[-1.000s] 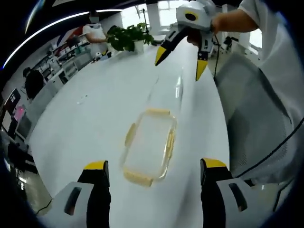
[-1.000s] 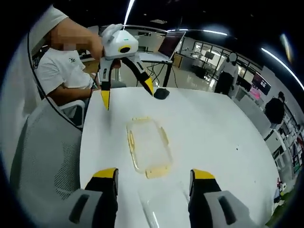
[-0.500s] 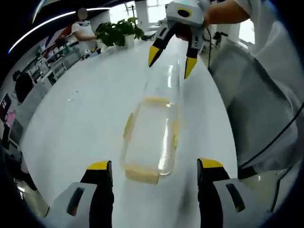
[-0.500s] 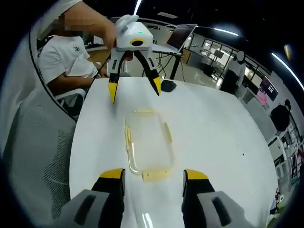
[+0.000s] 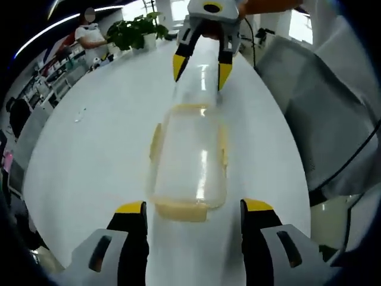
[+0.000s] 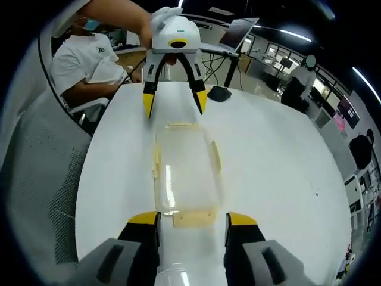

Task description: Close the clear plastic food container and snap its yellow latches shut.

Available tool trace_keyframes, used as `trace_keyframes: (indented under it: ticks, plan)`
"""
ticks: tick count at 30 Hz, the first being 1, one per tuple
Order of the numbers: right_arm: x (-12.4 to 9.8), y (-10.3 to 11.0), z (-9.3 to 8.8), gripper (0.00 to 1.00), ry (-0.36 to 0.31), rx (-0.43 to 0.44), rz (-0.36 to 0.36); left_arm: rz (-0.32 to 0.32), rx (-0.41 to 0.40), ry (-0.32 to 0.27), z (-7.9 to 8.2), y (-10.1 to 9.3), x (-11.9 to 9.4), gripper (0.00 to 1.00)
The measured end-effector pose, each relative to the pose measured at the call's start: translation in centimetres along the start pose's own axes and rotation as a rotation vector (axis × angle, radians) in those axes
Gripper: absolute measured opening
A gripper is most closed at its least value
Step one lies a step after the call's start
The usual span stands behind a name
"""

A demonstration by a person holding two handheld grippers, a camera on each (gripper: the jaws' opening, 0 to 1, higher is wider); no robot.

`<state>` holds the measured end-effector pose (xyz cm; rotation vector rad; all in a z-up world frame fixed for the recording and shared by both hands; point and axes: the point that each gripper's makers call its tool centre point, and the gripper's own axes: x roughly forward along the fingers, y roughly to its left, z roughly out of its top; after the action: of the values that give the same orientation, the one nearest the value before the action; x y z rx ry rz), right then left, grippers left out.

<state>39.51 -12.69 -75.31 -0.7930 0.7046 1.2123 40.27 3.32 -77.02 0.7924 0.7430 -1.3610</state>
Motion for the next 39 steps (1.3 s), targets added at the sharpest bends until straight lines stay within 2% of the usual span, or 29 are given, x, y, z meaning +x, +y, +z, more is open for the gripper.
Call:
trace_keyframes:
  ticks: [9, 14, 19, 25, 27, 31, 39]
  plan:
    - [1.1, 0.2, -0.9, 0.36, 0.032, -0.013, 0.034, -0.023, 0.035, 0.029, -0.8, 0.2, 1.1, 0.59]
    - [1.6, 0.2, -1.5, 0.38, 0.078, -0.042, 0.052, -0.024, 0.03, 0.039, -1.4, 0.6, 1.2, 0.56]
    - [2.0, -0.1, -1.2, 0.37, 0.088, -0.05, 0.057, -0.028, 0.033, 0.043, -1.7, 0.7, 1.4, 0.55]
    - [3.1, -0.3, -1.8, 0.36, 0.132, -0.07, 0.077, -0.041, 0.031, 0.048, -1.9, 0.6, 1.5, 0.51]
    - [3.3, 0.0, -1.8, 0.35, 0.133, -0.048, 0.099, -0.049, 0.032, 0.049, -2.0, 0.5, 1.6, 0.49]
    - [3.7, 0.2, -2.5, 0.36, 0.174, -0.065, 0.103, -0.047, 0.026, 0.056, -2.2, 0.6, 1.9, 0.5]
    - [4.4, 0.3, -2.2, 0.37, 0.173, -0.092, 0.123, -0.065, 0.048, 0.055, -2.1, 0.6, 2.2, 0.43]
